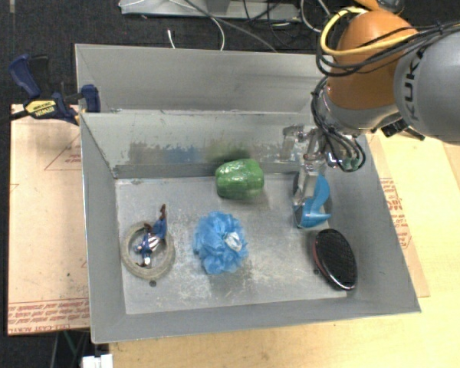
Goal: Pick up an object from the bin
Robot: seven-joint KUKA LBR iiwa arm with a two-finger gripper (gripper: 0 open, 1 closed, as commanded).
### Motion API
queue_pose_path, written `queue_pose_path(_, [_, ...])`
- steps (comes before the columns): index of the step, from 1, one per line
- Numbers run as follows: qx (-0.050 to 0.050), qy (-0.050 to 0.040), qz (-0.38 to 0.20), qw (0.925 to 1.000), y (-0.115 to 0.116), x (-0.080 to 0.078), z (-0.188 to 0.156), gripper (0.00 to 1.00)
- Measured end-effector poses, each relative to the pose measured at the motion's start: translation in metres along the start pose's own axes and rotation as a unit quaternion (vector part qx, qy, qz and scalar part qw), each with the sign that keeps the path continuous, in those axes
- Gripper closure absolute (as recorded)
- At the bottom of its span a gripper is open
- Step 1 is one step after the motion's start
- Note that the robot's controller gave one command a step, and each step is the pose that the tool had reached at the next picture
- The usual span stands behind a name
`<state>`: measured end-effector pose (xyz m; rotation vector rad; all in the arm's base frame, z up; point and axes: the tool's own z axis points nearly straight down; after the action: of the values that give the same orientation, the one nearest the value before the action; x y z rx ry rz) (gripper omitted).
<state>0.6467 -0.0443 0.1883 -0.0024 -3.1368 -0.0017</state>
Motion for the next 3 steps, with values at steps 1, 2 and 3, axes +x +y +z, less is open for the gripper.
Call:
queue_pose_path(1, [0.000, -0.0036, -0.001, 1.0000, 0.000, -0.001, -0.005, 0.00])
queue_pose_path(2, [-0.002, 0.0013, 0.059, 0.9983, 0.075, 0.013, 0.123, 0.00])
queue_pose_path(3, [0.000, -0.0113, 0.077, 0.9969, 0.068, 0.000, 0.069, 0.00])
